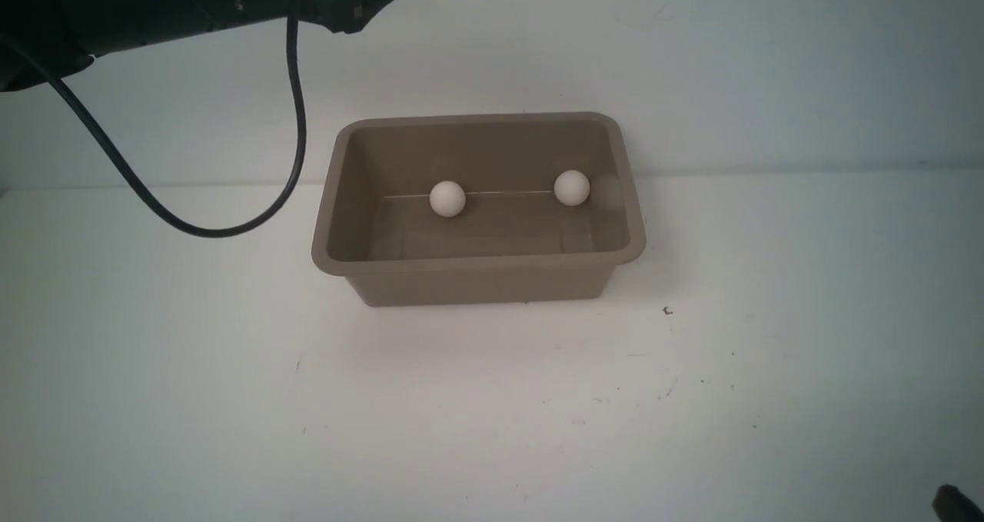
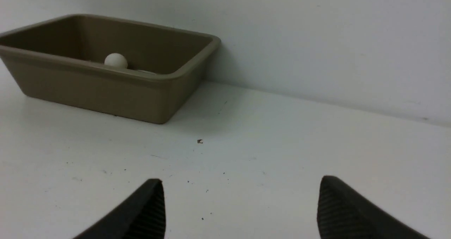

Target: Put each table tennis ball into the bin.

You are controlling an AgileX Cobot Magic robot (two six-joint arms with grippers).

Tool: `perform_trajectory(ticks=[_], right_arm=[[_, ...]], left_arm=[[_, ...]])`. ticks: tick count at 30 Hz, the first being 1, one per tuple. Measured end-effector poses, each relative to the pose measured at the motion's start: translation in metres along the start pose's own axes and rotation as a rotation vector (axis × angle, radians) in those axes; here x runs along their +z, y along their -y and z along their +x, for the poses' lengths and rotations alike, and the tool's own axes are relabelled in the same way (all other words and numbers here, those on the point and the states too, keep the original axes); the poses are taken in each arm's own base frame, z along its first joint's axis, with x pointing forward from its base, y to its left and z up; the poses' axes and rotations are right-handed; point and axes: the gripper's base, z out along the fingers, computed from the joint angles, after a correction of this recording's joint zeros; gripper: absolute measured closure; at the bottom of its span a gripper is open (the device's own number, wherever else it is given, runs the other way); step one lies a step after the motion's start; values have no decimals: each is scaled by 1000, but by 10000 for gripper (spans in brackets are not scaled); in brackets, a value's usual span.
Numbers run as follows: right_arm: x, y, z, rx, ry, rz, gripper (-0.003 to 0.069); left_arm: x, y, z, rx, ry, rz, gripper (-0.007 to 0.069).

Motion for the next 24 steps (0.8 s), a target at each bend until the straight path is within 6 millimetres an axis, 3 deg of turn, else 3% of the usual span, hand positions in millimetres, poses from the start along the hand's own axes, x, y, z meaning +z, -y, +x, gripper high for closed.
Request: perform_trajectory(ticks=[24], right_arm=[[-1,-2,7,-28,-86,-21,134]], left_arm=[[0,0,0,1,-1,1,146]])
